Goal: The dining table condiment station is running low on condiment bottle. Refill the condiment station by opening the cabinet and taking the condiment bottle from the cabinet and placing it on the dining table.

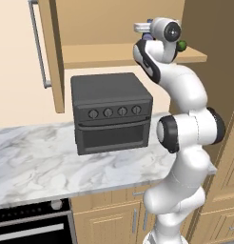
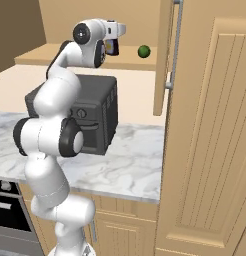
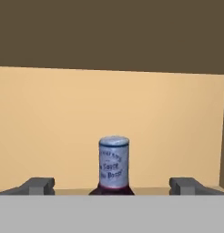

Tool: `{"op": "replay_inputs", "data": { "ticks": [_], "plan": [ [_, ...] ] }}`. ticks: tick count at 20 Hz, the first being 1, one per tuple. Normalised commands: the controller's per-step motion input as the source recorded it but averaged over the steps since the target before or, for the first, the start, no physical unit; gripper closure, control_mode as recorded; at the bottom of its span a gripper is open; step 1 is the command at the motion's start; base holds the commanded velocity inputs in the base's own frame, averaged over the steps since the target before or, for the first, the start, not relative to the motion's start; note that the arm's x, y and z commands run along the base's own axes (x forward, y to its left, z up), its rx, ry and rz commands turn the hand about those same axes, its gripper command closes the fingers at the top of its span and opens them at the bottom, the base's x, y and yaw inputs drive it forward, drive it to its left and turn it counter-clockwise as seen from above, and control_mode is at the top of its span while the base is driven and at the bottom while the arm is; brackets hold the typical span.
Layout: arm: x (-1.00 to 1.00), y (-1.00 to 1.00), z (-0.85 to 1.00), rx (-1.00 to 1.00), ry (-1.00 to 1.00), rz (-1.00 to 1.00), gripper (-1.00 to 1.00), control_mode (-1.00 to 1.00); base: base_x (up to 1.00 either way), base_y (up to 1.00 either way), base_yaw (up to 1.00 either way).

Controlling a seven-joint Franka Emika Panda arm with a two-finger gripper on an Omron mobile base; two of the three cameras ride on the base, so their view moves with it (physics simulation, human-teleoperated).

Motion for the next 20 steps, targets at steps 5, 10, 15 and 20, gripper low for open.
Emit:
{"op": "replay_inputs", "data": {
  "ticks": [5,10,15,20],
  "plan": [
    [0.30,0.00,0.00,0.00,0.00,0.00,-1.00,-1.00,0.00,0.00,0.00],
    [0.29,0.00,0.00,0.00,0.00,0.00,-1.00,-1.00,0.00,0.00,0.00],
    [0.29,0.00,0.00,0.00,0.01,0.00,-1.00,-1.00,0.00,0.00,0.00],
    [0.11,0.00,0.00,0.00,0.00,0.00,1.00,-1.00,0.00,0.00,0.00]
  ]
}}
